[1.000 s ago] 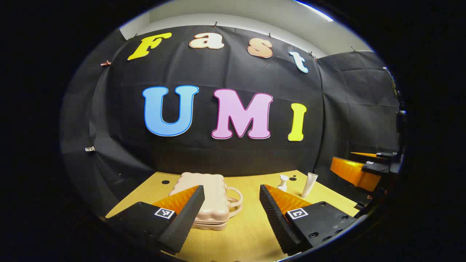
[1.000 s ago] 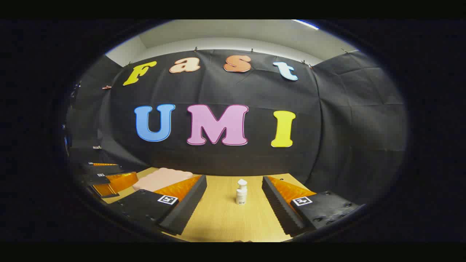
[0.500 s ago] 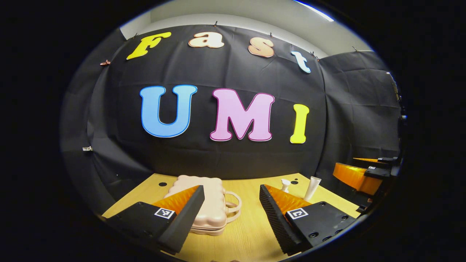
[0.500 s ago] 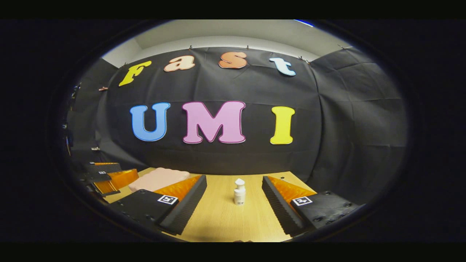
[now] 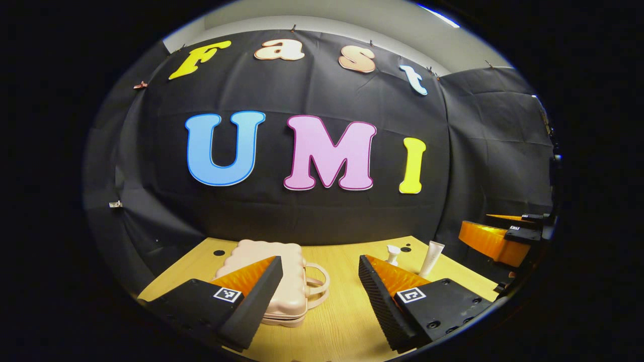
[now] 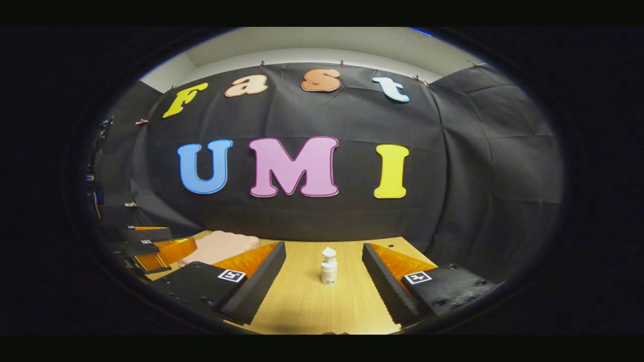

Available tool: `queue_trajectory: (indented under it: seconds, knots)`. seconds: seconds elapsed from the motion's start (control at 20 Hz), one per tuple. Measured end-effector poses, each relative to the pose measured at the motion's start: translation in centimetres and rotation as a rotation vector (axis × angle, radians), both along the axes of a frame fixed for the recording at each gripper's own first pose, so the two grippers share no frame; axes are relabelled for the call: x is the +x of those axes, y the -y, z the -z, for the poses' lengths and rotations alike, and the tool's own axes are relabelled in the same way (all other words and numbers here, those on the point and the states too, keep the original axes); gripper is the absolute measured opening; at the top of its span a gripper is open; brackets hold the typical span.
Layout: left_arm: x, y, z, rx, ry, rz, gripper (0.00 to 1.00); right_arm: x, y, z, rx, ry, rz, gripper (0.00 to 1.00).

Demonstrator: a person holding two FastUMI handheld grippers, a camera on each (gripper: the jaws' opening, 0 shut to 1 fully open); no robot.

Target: First open the suitcase, pack the skin care products into it, and then close the suitcase.

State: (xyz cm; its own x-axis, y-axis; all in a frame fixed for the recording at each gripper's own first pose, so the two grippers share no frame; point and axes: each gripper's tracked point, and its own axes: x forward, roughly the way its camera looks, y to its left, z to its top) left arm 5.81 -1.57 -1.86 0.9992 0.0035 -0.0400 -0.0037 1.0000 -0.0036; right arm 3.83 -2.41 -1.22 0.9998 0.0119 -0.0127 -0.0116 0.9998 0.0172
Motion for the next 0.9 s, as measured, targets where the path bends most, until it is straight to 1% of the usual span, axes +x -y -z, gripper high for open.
queue_trajectory:
  seconds: [0.2, 0.35, 0.5, 0.75, 0.8, 0.85, 0.9]
  knots:
    - [3.3, 0.6, 1.8, 0.007, -0.035, 0.0, 0.96, 1.2, 0.2, 0.4, -0.029, -0.015, -0.045, 0.98]
    - [7.4, 1.6, 3.6, 0.028, -0.074, 0.007, 0.96, 2.5, 1.0, 0.6, -0.046, -0.024, -0.068, 0.98]
    - [11.9, 2.6, 6.1, 0.02, -0.127, 0.015, 0.96, 3.7, 2.0, 1.5, -0.043, -0.041, -0.079, 0.98]
    - [18.7, 3.9, 11.6, 0.039, -0.246, -0.002, 0.94, 5.4, 3.6, 4.5, -0.049, -0.104, -0.103, 0.98]
    - [19.8, 4.0, 12.6, 0.035, -0.27, -0.005, 0.91, 5.6, 3.8, 5.5, -0.043, -0.129, -0.111, 0.98]
    - [20.8, 4.1, 14.0, 0.036, -0.299, -0.015, 0.83, 5.8, 3.8, 6.3, -0.044, -0.15, -0.117, 0.98]
    - [21.7, 4.0, 15.2, 0.041, -0.331, -0.028, 0.79, 5.9, 4.1, 7.2, -0.046, -0.171, -0.118, 0.98]
